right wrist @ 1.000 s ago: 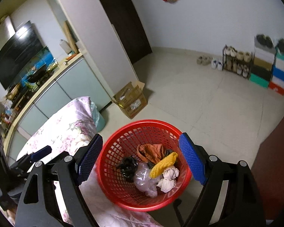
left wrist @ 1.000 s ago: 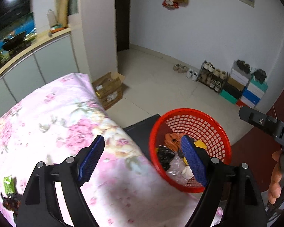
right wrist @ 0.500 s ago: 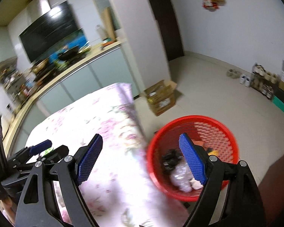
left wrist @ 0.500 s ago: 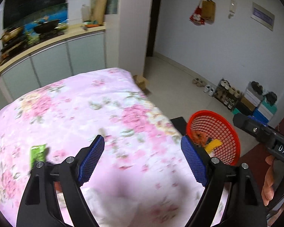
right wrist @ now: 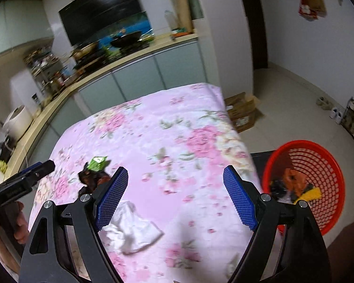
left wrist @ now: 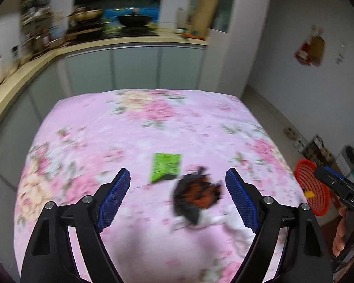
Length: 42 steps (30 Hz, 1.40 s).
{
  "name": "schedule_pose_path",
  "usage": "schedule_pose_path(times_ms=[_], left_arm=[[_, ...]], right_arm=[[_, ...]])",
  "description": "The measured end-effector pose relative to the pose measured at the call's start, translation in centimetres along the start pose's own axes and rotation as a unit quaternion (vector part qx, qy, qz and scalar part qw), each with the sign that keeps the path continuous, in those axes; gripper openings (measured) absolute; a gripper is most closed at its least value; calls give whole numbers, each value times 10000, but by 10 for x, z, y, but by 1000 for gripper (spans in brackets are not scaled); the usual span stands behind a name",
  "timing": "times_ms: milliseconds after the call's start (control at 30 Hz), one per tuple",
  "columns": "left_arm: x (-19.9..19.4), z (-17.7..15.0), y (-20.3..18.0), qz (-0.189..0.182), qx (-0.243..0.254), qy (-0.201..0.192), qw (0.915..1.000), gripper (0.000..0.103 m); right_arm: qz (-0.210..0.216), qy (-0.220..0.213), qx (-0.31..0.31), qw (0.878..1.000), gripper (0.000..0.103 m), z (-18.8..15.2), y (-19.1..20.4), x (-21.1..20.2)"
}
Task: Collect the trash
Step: 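Move both open tools back toward the remaining trash on the bedspread, then grasp the white tissue with the left tool while the right tool grasps the black-and-orange bag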
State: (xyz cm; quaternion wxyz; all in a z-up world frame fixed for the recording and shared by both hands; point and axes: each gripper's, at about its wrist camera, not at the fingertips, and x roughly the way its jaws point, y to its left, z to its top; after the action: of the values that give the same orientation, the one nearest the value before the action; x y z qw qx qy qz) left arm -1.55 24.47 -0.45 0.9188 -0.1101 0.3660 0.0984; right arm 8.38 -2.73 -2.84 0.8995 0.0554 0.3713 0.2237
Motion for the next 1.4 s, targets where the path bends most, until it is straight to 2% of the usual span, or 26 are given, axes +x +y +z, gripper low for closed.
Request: schedule_pose_path(times_ms=[133,267,400,533,733,900,967,1033,1133,1400], left_arm=[[-5,-7,26,22,-309,38,9995,80],[1,-18,31,-106,-396,179,9990,80],[24,-37,15,-428,-388,494,9971,80],[54,-53,-7,-570,-234,863,9944,80],[89,-67,-22,-477,-183,1141,9922,80],[98,-66,-24,-364,-157,1047,9937,79],[99,-66,-25,-327,-102,1029,9941,70],[99,-66,-26,-306,-44,1008,9944,56],[95,-68,-25,-429,-22,1021,9938,43],[65,-76,-2,-422,-216,875,9950,34]], right_arm=[[77,45,-153,9998,80,-1,23,7],[121,85,-223,9996,80,-2,36,11],[88,136,-238,9996,80,-4,38,15],[54,175,-227,9996,80,-3,36,20],[65,235,-171,9996,80,-3,30,26],[77,297,-122,9995,80,-4,24,31],[95,331,-119,9993,80,-4,24,34],[118,358,-145,9992,80,-5,25,36],[159,403,-221,9988,80,-5,29,40],[329,537,-583,9963,80,-5,54,55]])
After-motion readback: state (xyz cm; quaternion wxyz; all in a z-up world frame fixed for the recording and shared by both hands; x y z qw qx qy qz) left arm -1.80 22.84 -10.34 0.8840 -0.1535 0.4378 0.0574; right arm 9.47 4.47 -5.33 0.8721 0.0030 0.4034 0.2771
